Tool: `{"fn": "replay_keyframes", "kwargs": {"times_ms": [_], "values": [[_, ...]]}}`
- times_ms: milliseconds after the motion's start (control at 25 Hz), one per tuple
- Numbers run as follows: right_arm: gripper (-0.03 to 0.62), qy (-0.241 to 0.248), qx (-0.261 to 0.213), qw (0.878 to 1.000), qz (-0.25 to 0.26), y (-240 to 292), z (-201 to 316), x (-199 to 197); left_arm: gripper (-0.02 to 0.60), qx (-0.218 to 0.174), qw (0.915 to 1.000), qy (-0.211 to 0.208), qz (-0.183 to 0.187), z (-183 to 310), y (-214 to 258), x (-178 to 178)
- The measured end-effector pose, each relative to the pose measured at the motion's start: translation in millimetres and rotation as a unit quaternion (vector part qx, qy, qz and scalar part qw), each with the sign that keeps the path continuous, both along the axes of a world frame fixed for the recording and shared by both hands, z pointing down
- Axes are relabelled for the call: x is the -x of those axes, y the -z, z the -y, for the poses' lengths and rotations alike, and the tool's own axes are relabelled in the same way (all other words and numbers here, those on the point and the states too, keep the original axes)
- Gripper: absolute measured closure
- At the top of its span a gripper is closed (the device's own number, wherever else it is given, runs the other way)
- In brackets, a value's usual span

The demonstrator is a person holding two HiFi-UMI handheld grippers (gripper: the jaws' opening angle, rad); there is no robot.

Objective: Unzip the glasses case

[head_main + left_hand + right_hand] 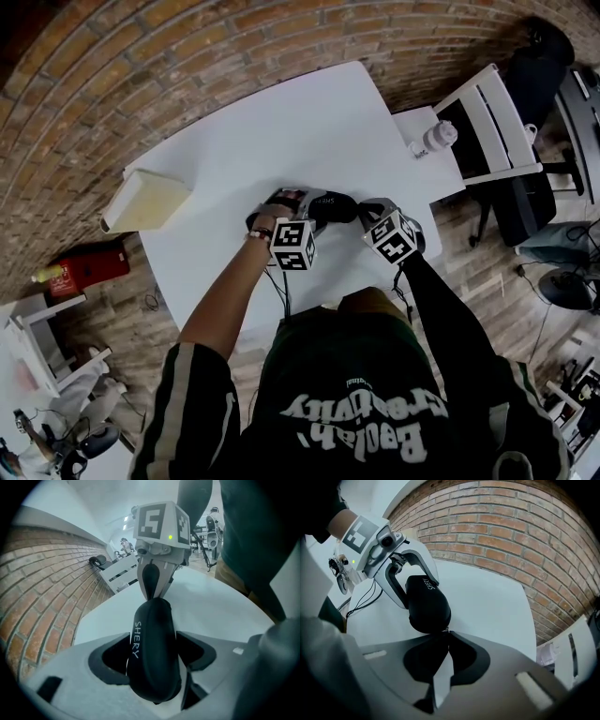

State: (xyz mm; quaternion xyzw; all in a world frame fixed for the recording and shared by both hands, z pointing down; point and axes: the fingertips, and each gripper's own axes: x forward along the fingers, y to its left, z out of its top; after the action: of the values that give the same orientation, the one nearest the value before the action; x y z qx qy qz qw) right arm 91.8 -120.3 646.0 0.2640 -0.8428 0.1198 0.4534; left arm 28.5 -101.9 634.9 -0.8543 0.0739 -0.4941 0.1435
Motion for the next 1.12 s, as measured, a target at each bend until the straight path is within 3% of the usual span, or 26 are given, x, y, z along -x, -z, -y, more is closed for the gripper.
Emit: {"fn": "replay_keyframes", "kwargs": {"times_ms": [240,520,640,800,1000,1120], "values": [[0.577,0.030,-0.005,0.999,-0.019,-3,9,1,0.273,0.003,1.0000,0.007,-0.005,1,0,-1],[0.580,0.125,-0.034,0.991,-0.032,-1,12,7,0.270,0.002,0.9997,0.020,-0.016,4,1,0],[0.580,0.097,-0.032,0.995,-0.013,8,14,6,0.265,0.022,0.9957,0.070,-0.056,7,9,1],[0.580,0.034,-0.018,0.999,-0.003,8,10,-1,0.275,0.051,0.9789,0.154,-0.124,8,24,3],[0.580,-0.055,0.008,0.998,-0.008,1,-7,-16,0.344,0.044,0.9588,0.214,-0.181,9,46,3],[0.580,-0.061,0.014,0.998,0.003,4,-23,-8,0.350,0.055,0.9528,0.230,-0.191,6,47,6]]}}
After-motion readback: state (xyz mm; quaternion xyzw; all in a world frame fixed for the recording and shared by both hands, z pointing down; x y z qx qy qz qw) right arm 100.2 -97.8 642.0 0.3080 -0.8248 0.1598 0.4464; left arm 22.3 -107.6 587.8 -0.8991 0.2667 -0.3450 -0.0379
